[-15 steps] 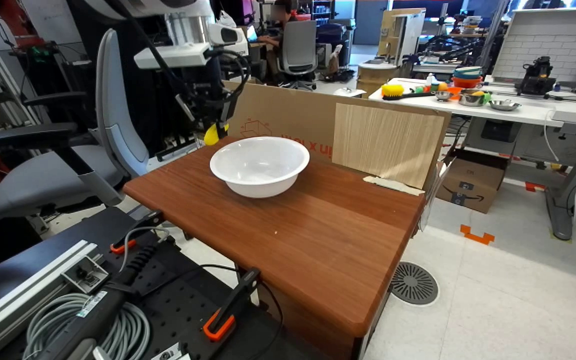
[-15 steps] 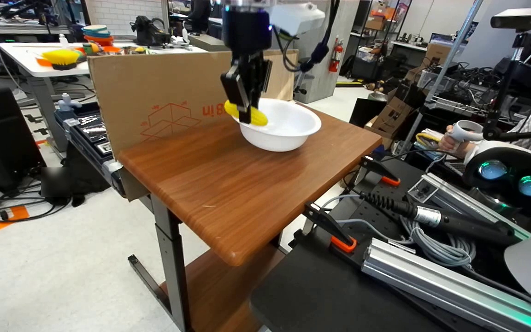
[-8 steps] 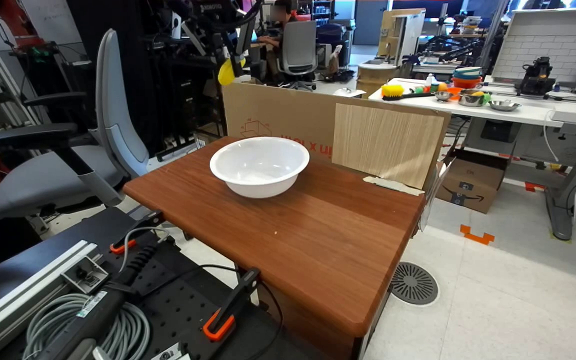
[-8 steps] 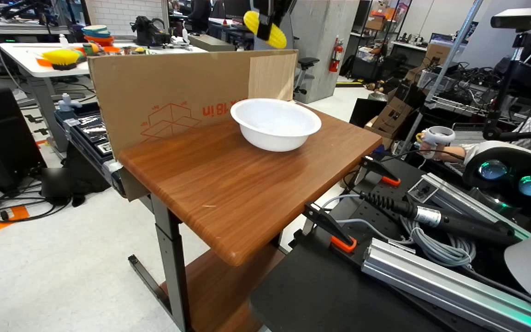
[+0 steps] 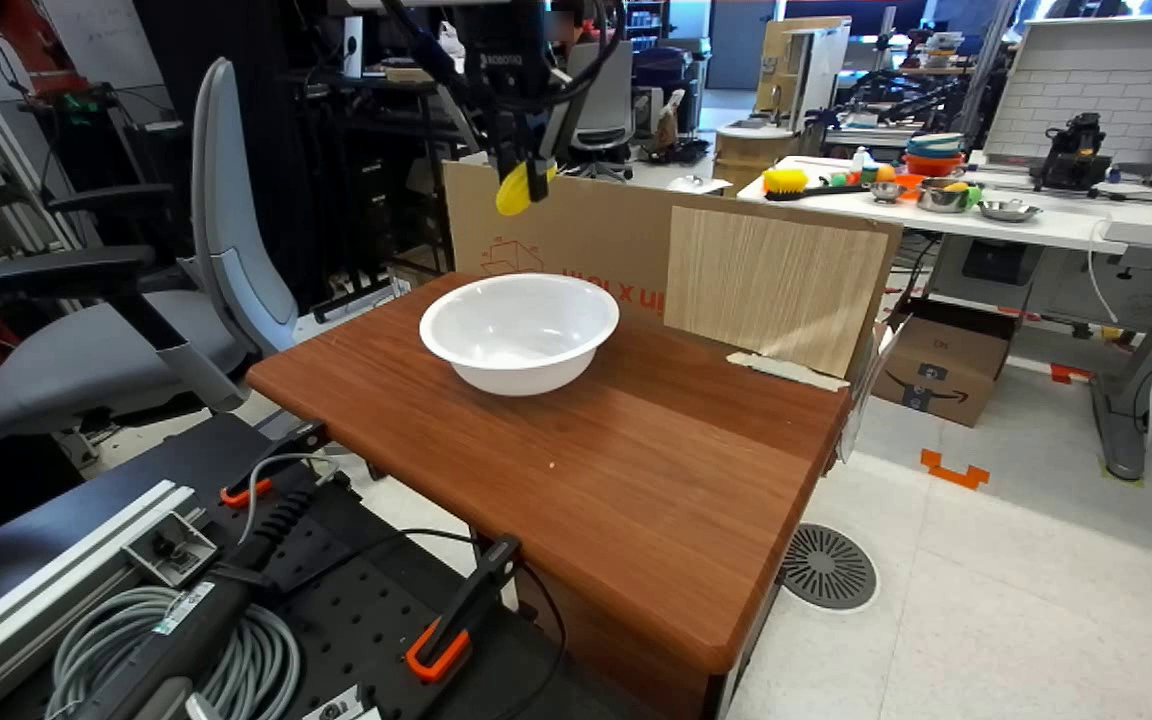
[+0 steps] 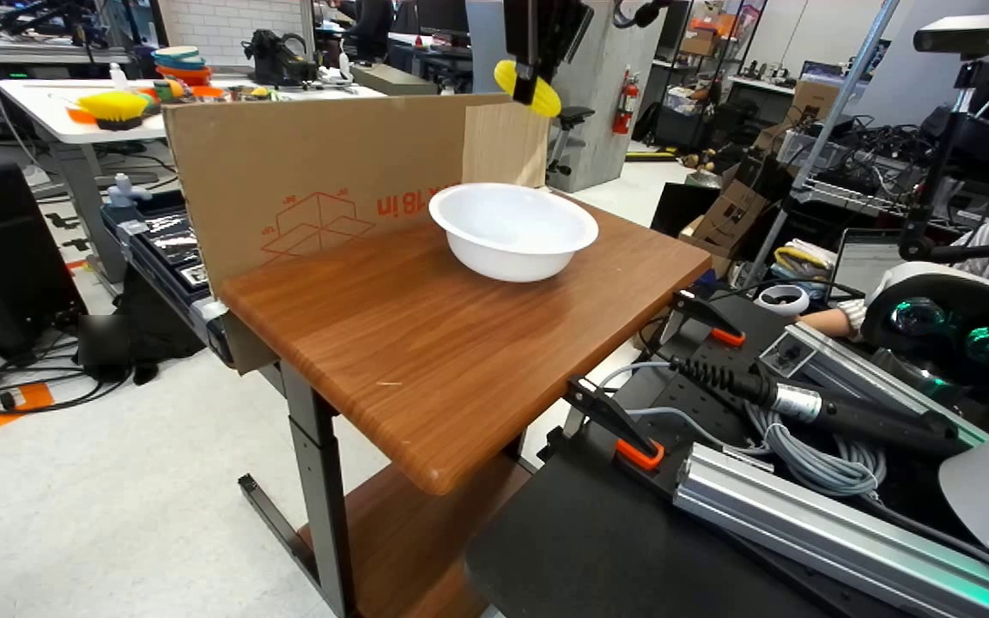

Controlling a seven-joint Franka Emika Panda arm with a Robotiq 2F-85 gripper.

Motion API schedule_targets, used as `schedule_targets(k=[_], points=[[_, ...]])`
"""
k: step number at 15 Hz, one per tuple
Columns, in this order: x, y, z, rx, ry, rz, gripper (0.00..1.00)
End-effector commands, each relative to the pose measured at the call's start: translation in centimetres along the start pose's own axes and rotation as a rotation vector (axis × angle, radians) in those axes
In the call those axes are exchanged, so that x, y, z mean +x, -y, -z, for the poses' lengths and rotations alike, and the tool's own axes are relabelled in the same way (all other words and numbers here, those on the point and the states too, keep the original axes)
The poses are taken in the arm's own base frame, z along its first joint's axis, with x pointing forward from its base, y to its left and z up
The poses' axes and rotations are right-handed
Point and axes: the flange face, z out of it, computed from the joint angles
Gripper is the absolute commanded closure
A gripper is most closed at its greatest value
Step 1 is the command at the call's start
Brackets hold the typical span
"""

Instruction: Put the corn toy in the bowl

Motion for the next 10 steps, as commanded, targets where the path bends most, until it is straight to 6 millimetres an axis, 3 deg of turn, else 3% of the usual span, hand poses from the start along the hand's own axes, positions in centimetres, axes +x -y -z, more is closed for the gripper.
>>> schedule_targets(k=[1, 5, 9, 10], points=[[1.6, -1.2, -3.9, 0.027, 0.078, -0.057, 0.93], [3.0, -0.3, -7.7, 0.034, 0.132, -0.073, 0.93], [4.2, 0.9, -9.8, 0.043, 0.165, -0.072, 0.93], [4.3, 0.9, -10.3, 0.04, 0.175, -0.079, 0.45]])
